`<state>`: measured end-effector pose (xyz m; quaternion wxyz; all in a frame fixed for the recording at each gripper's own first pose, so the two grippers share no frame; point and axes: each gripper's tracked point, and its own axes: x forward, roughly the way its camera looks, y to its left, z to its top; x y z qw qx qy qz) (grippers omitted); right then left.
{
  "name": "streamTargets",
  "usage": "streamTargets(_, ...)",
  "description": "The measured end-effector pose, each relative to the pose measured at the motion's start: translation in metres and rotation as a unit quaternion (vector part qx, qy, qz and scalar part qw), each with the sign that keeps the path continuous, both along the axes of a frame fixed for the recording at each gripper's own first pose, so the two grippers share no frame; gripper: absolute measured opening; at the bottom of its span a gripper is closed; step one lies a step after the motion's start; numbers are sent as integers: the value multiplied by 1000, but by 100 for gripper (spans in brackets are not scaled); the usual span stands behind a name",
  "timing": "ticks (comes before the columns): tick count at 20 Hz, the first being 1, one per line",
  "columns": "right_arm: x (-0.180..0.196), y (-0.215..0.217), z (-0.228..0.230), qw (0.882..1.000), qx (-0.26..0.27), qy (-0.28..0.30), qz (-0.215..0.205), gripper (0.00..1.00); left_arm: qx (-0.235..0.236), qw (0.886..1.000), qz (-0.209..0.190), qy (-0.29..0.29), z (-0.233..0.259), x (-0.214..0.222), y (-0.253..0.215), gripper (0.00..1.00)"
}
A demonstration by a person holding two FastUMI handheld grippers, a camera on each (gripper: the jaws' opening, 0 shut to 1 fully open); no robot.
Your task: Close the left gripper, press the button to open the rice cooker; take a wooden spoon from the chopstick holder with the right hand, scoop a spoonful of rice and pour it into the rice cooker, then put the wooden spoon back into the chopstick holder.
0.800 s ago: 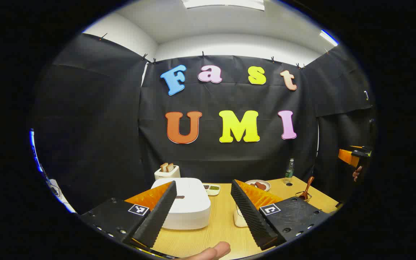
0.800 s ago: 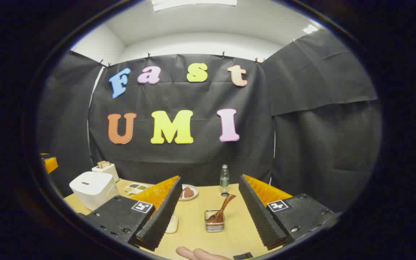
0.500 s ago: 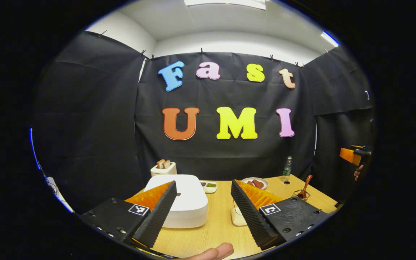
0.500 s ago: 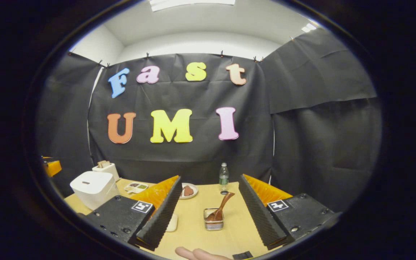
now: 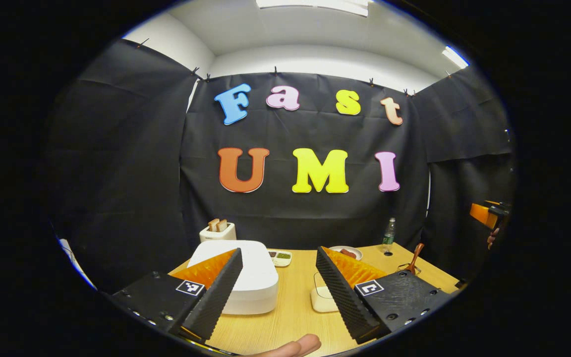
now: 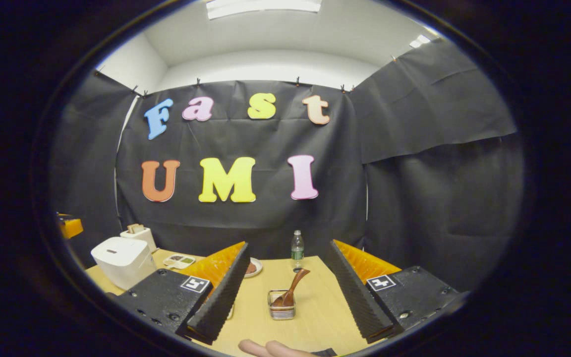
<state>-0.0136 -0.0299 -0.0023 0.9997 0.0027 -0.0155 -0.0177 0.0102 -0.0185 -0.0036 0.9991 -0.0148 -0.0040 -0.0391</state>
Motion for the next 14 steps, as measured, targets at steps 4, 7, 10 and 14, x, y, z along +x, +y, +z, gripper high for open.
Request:
streamTargets(4, 6, -3, -5, 1000, 10, 4, 0, 99, 16, 1000, 3, -10, 0, 4, 1, 94)
streamTargets(7, 11, 0, -14, 1000, 17, 15, 9, 99, 44, 999, 12, -27, 0, 14, 11, 95)
streamTargets(10, 15, -8, -17, 1000, 22, 10, 6, 99, 49, 998, 29, -13, -12, 27, 21, 95)
streamTargets(14, 15, -14, -31, 999, 38, 18, 13, 99, 16, 999, 24, 25, -29, 50, 28, 85)
